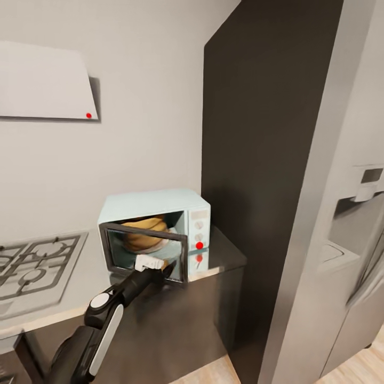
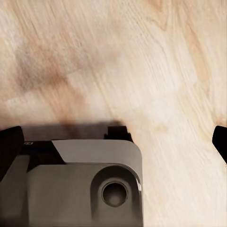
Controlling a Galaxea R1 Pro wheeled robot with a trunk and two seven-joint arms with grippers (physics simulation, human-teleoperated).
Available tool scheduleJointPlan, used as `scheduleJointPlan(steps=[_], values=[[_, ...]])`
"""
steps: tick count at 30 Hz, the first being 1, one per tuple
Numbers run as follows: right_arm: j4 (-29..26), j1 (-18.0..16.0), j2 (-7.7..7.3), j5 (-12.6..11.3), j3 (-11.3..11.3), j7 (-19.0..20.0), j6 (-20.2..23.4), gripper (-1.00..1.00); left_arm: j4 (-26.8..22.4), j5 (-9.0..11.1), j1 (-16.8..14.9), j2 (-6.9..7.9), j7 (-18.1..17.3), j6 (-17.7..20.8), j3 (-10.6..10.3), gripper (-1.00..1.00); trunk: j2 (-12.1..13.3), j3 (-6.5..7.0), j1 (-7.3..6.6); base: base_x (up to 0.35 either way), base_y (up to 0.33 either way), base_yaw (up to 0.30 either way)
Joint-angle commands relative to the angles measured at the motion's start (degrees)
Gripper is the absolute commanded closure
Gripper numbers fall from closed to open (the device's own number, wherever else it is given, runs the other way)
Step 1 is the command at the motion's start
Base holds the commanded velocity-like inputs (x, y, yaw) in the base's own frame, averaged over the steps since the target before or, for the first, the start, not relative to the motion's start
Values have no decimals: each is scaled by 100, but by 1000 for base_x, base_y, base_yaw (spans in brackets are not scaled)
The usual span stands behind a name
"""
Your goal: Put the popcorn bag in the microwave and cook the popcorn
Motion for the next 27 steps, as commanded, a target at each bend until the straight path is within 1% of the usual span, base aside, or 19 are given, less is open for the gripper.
scheduleJointPlan(steps=[1, 5, 6, 17, 24, 27], values=[[19, -7, -3, 60, -48, -19, -32, -100, -5, 53, -5, -9, -7, 53, 7, -100, -4, -7, 4, 320, 0, 0], [19, -8, -13, 60, -48, -19, -35, -100, 3, -6, -5, -234, 15, 46, 8, -100, -4, -7, 4, 320, 0, 0], [19, -6, -13, 60, -48, -19, -35, -100, 3, -5, -5, -252, 17, 45, 3, -100, -4, -7, 4, 320, 0, 0], [19, -9, -22, 60, -48, -19, -35, -100, 4, 4, -3, -271, 12, 44, -6, -100, -4, -7, 4, 310, 0, 0], [19, -9, -22, 60, -48, -19, -35, -100, 4, 7, -4, -271, 11, 44, -5, -100, -4, -7, 4, 250, 0, 0], [19, -7, -28, 60, -48, -19, -35, -100, 4, 7, -3, -271, 10, 44, -6, -100, -4, -7, 4, 97, 0, 0]])
